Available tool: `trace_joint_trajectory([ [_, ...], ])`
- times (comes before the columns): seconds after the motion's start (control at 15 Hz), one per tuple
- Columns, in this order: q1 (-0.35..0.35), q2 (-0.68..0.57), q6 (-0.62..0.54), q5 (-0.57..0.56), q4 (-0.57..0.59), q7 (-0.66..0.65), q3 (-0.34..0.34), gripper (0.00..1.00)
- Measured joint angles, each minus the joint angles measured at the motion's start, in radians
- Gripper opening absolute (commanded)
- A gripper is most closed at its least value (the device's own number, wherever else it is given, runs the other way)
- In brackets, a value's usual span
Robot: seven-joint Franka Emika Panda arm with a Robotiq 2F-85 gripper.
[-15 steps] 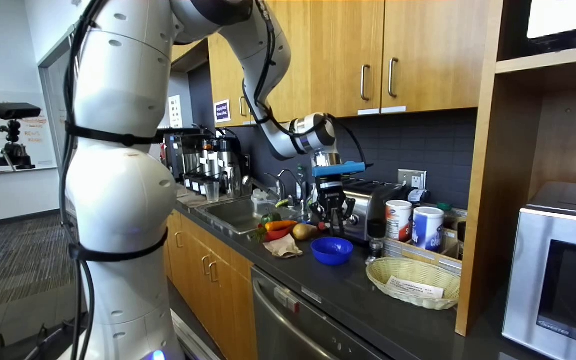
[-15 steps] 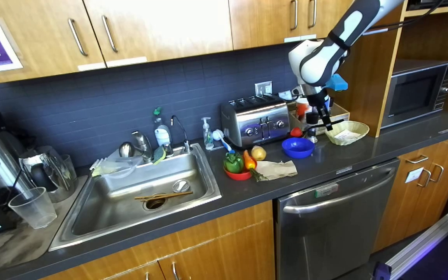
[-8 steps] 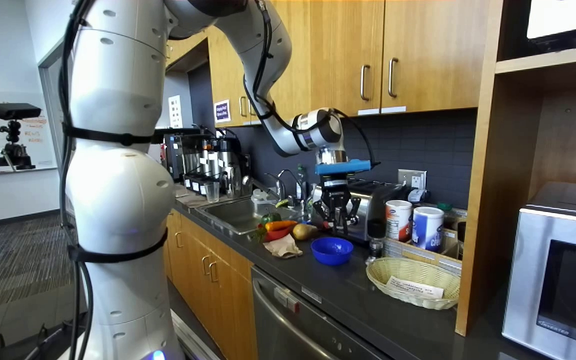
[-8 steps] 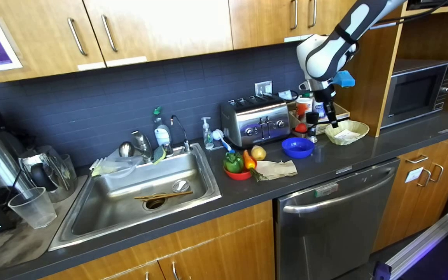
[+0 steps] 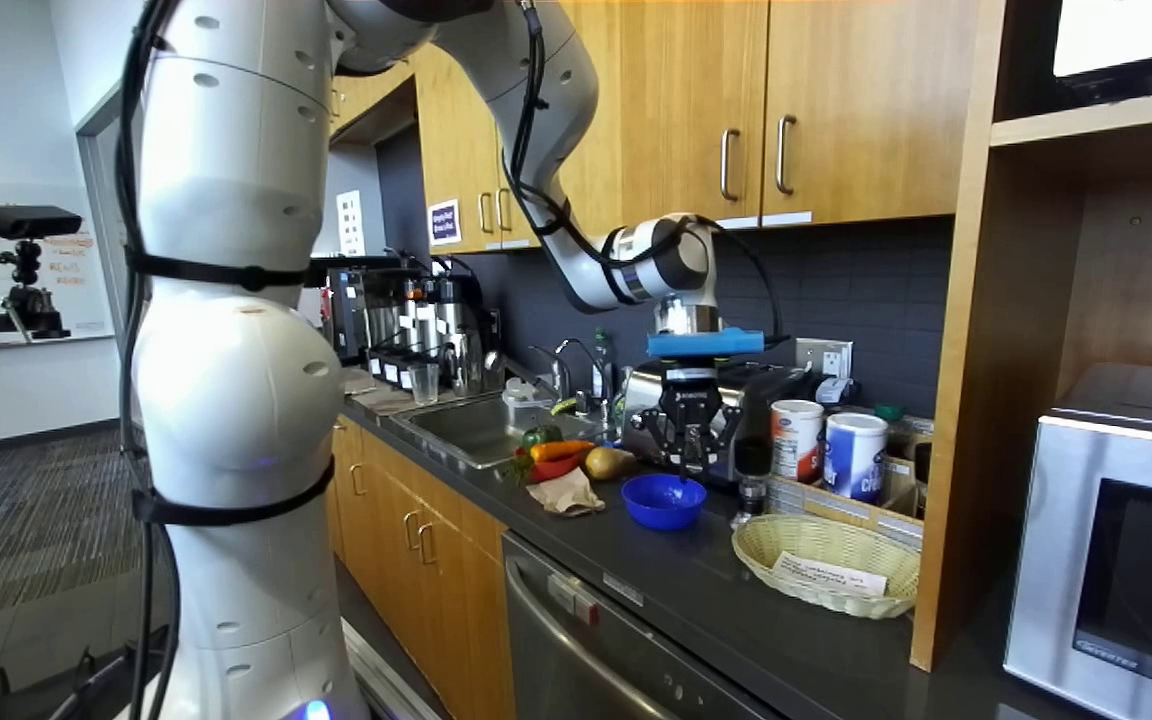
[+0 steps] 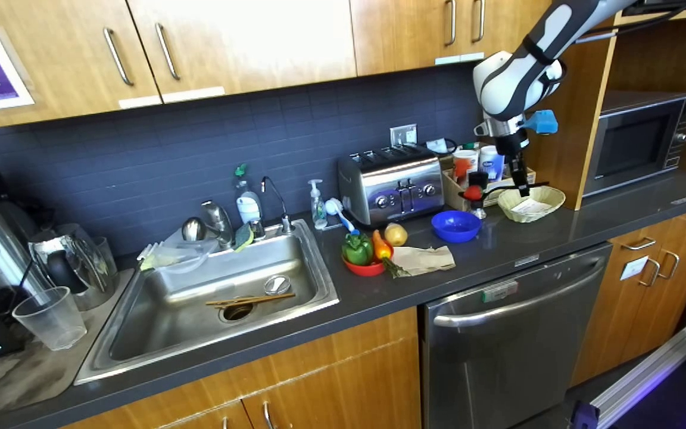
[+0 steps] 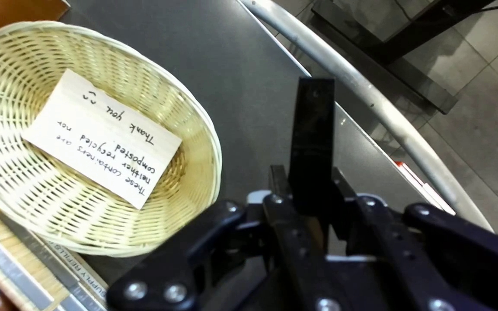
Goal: Scoop up the object in the blue bowl and put it into the weaved basket
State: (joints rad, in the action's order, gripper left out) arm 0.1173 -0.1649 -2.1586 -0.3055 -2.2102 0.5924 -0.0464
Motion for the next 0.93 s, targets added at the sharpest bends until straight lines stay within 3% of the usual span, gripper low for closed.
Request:
trace_joint_trajectory([
  [0.93,0.052,0.01,-0.084,0.124,-0.043,0.019,-0.045,0.06],
])
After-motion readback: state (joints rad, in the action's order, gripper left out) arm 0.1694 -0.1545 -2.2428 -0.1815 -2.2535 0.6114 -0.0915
